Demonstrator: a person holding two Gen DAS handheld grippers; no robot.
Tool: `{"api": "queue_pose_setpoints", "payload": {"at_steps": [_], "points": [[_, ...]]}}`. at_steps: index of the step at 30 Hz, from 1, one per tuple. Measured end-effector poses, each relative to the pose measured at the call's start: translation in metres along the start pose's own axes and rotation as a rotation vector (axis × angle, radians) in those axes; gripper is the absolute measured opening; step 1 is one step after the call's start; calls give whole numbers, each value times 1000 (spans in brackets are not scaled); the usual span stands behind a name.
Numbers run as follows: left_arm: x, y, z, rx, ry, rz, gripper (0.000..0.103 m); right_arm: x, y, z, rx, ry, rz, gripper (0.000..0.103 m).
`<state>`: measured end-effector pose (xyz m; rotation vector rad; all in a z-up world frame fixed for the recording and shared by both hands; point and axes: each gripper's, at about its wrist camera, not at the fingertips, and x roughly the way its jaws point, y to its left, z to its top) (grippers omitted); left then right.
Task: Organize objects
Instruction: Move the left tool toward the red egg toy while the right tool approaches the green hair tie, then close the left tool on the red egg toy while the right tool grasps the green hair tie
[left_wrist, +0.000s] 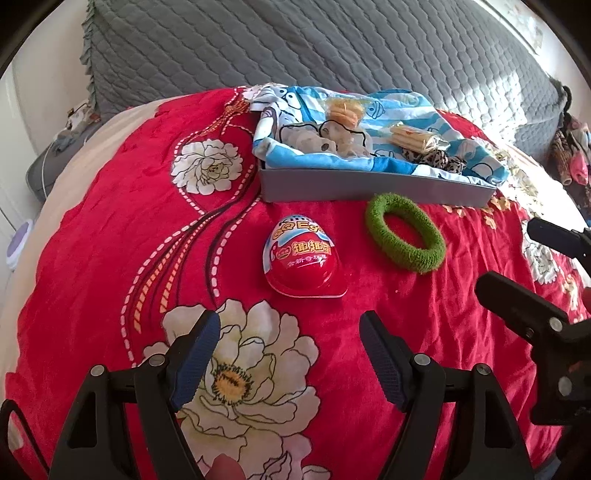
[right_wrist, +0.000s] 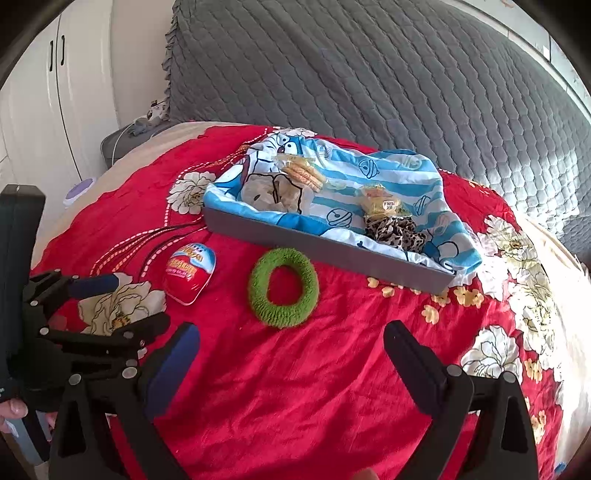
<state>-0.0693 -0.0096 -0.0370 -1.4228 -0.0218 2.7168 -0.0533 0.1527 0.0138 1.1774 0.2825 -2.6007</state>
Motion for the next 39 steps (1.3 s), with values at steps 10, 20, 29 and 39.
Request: {"api": "queue_pose_setpoints", "payload": {"at_steps": [10, 20, 29, 39], "points": [[22, 1, 9, 0, 14, 2, 79, 24, -4, 8, 2, 11, 9, 100], [44, 5, 17, -10, 29, -5, 79, 49, -6, 11, 1, 30, 21, 100], [56, 9, 25, -19, 26, -16, 80, 66, -10, 17, 16, 38, 36, 100], [66, 16, 35, -33, 19, -29, 80, 85, -16, 19, 40, 60, 40, 100]]}}
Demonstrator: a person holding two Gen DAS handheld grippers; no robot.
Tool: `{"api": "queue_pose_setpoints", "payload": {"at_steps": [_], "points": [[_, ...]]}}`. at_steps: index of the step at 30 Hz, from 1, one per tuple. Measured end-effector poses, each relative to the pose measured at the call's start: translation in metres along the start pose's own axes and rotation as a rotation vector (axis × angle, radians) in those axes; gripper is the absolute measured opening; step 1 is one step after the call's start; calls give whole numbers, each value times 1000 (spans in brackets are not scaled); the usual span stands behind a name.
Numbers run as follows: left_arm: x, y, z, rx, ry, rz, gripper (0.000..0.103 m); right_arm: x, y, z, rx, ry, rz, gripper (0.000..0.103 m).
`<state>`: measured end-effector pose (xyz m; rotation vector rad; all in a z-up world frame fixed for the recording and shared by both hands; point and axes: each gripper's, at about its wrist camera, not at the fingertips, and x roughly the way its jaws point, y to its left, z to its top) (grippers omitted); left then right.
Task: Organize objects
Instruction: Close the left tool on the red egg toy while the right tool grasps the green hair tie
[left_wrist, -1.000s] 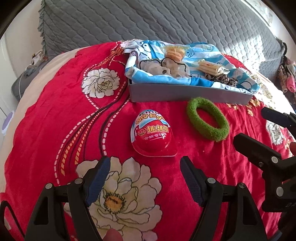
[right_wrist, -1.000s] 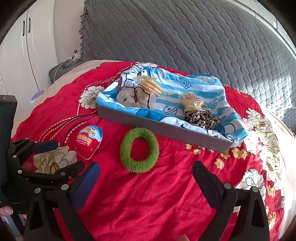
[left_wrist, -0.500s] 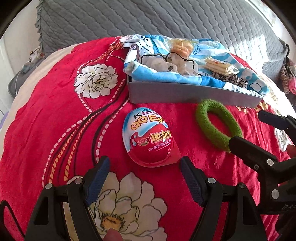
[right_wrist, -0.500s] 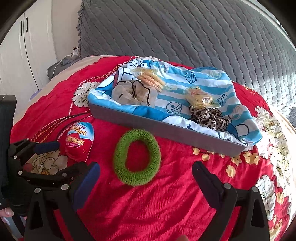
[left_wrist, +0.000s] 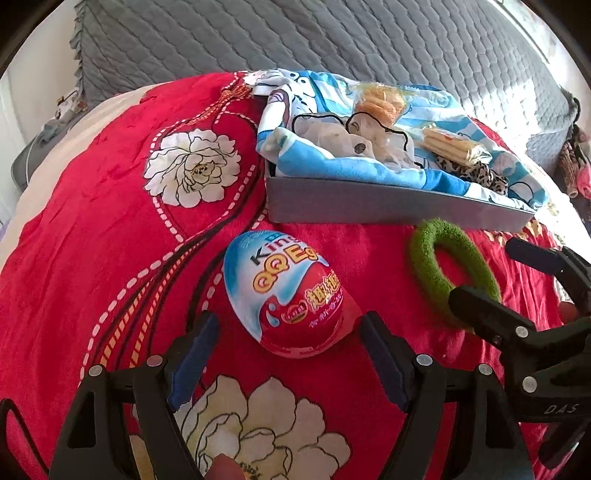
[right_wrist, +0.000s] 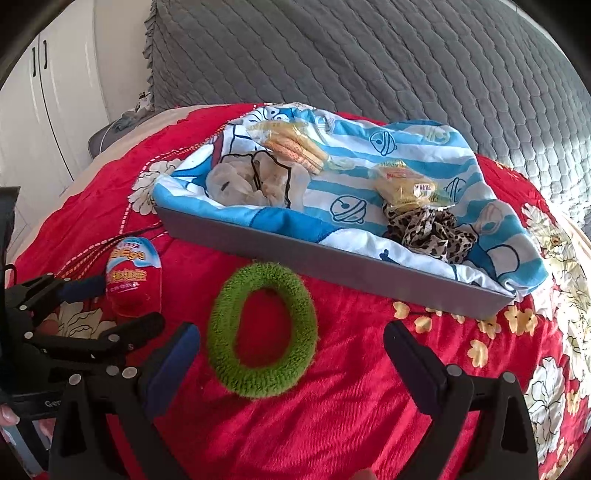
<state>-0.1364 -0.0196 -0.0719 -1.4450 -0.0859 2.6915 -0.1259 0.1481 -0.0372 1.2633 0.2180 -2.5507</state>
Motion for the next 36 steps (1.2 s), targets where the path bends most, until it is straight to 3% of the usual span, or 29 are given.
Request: {"api": "queue_pose_setpoints", "payload": {"at_steps": [19, 25, 36], "points": [[13, 12, 13, -27, -31, -54, 80, 24, -1, 4, 11, 9, 24, 100], [14, 15, 13, -26, -39, -68, 79, 29, -1, 4, 19, 10, 27, 96], [13, 16, 12, -25, -46, -70, 78, 30, 3, 4, -6, 5, 25, 80]]}}
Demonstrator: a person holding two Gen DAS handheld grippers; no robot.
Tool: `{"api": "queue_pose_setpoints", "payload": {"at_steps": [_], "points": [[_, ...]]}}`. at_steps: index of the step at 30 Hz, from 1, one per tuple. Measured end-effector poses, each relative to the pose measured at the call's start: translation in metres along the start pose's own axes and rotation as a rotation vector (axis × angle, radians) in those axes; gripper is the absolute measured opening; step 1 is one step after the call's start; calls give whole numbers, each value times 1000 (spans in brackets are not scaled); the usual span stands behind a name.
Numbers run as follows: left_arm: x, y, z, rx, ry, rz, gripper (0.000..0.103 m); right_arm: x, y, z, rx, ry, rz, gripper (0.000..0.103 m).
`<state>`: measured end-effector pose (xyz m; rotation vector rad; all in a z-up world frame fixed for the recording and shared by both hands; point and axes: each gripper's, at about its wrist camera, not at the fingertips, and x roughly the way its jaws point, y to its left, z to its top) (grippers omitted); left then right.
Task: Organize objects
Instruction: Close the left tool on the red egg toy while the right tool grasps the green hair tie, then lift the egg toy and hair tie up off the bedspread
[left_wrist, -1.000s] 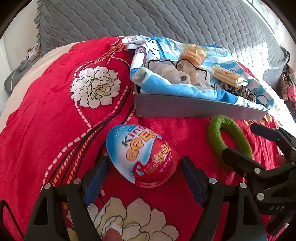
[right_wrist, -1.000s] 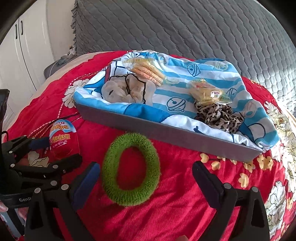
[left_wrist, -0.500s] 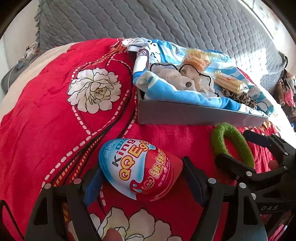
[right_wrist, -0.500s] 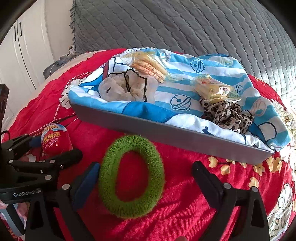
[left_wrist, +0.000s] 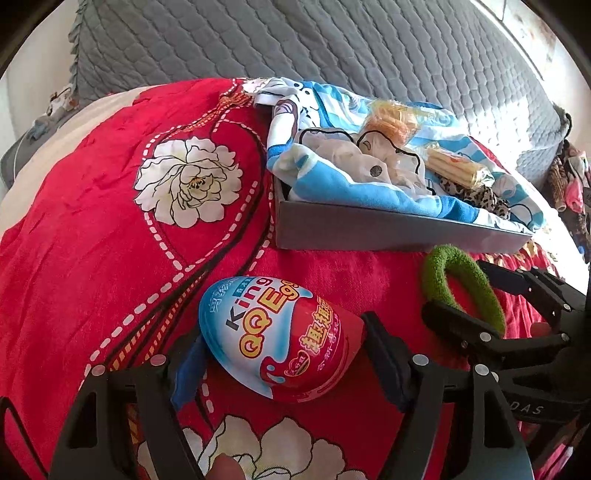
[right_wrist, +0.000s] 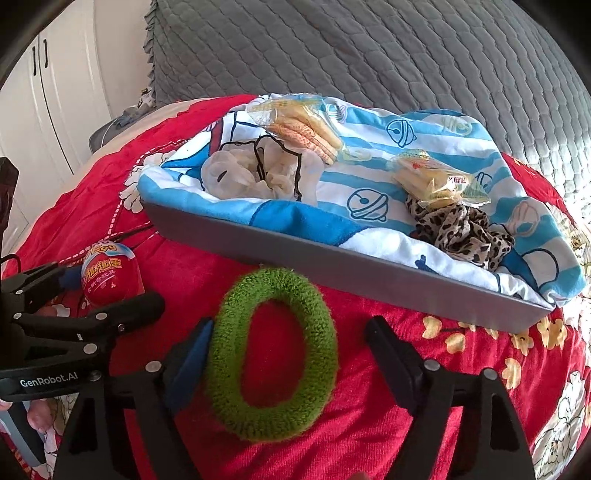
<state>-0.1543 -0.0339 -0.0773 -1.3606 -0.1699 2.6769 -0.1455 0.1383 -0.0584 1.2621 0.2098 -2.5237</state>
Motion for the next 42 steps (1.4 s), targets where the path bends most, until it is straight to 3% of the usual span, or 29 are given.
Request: {"api": "queue_pose_setpoints", "payload": {"at_steps": [32, 42], "points": [[-12, -1, -6, -2, -19, -16, 75, -7, 4, 2, -9, -7, 56, 30], [-21, -1, -7, -14, -28, -17, 75, -16, 1, 6, -2, -12, 63, 26]]}}
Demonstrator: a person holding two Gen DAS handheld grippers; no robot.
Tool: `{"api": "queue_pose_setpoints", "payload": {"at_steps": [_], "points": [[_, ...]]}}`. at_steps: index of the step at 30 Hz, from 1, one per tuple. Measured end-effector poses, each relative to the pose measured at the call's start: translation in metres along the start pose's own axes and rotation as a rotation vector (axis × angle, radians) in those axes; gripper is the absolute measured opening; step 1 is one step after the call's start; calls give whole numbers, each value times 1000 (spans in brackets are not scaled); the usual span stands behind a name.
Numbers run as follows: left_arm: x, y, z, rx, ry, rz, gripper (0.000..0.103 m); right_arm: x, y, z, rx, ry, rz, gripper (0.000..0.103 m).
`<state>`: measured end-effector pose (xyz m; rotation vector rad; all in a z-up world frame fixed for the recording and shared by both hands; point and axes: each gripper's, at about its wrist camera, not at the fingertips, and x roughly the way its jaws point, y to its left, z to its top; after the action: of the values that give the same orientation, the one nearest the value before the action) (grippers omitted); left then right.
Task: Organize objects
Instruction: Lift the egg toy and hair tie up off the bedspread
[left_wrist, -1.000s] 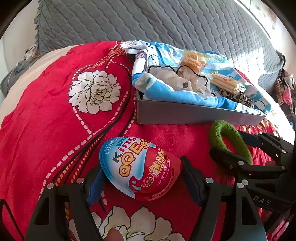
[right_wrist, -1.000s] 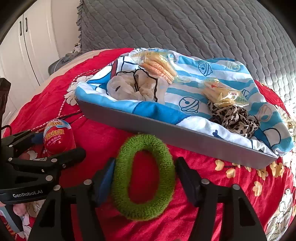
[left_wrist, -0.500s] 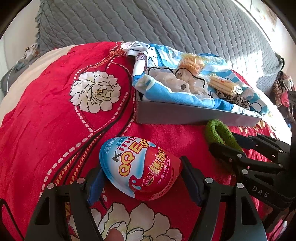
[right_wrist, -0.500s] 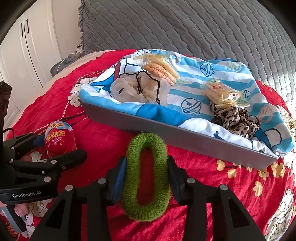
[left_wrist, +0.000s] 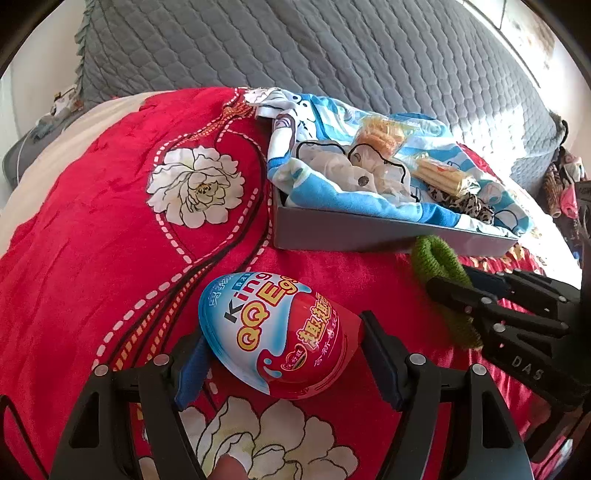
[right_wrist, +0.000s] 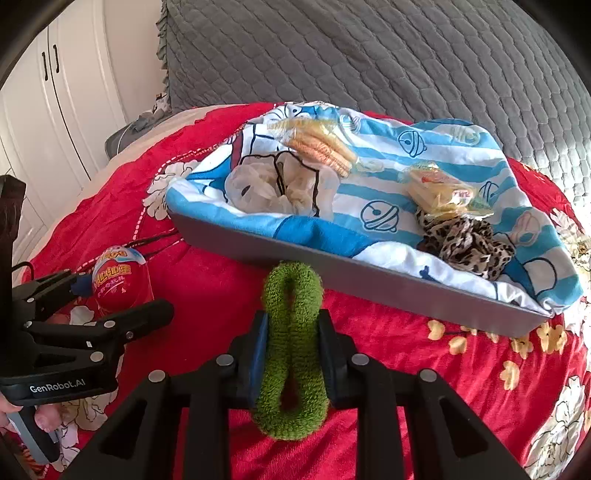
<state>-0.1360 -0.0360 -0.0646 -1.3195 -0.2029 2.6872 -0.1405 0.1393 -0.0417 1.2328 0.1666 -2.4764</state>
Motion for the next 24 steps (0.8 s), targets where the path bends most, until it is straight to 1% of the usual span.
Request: {"api": "queue_pose_setpoints", "payload": {"at_steps": [11, 24], "points": [[-22, -12, 5, 20, -26, -7, 76, -23, -1, 7, 9, -38, 3, 26], [-58, -35, 14, 53, -73, -10, 76, -70, -4, 8, 23, -92, 4, 26]]}}
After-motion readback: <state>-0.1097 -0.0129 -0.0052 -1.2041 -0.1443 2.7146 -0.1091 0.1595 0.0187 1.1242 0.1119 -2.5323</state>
